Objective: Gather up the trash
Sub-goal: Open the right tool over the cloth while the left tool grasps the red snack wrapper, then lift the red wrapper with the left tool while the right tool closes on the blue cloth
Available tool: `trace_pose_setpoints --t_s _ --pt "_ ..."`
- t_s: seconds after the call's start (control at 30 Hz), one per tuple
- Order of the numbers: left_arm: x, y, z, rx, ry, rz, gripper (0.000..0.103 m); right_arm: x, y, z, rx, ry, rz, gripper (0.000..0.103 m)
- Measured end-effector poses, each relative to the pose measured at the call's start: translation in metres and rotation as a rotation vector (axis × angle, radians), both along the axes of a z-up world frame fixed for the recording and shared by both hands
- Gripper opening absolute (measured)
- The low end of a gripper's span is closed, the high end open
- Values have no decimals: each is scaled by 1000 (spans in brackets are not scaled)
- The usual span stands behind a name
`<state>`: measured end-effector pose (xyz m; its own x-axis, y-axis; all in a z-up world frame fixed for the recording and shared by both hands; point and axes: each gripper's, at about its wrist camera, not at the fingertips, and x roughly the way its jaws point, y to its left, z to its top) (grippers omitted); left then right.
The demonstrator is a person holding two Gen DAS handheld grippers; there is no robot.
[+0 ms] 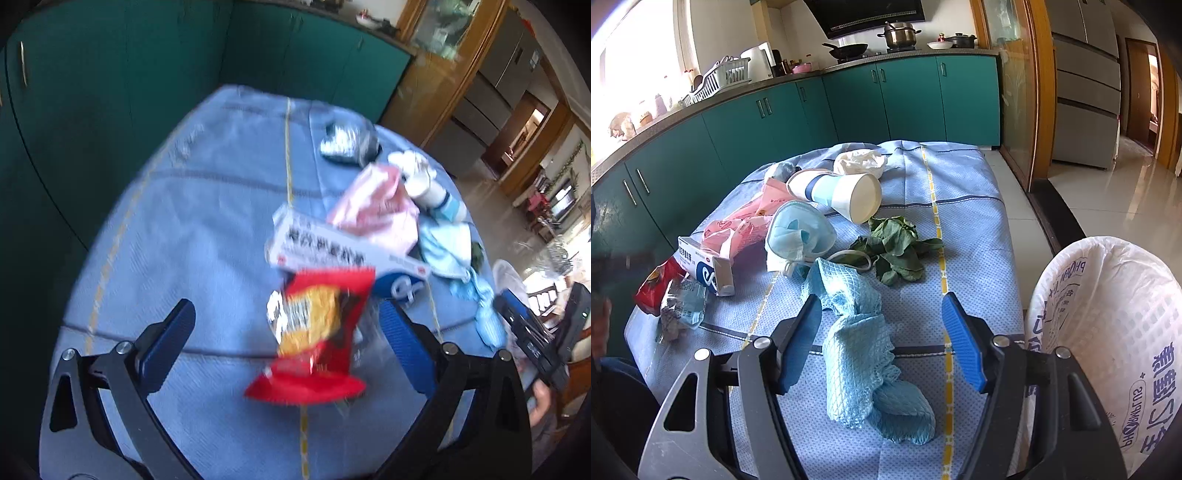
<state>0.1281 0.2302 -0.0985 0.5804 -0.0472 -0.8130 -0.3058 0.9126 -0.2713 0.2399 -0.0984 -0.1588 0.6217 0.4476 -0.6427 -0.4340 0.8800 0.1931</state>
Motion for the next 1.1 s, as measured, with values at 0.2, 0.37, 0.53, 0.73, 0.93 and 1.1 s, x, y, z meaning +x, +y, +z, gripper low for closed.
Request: trace_pose_setpoints --t_s 0.2,0.37,0.53,0.73,0.93,1.1 --pt "13 -20 -21 37 119 -77 99 1 13 -1 -5 4 18 68" --pt "13 -18 -23 1 116 -83 72 0 20 -2 -5 7 30 68" --pt "6 -18 -14 -16 58 -106 48 0 22 -5 -15 6 29 68" --pt "3 -24 -5 -5 2 -124 33 3 16 -7 -3 19 11 68" --pt "-1 -24 0 -9 -20 -120 66 5 14 -9 1 30 8 68" --pt "-4 -20 -1 -25 -21 -128 84 5 15 -9 1 30 8 68"
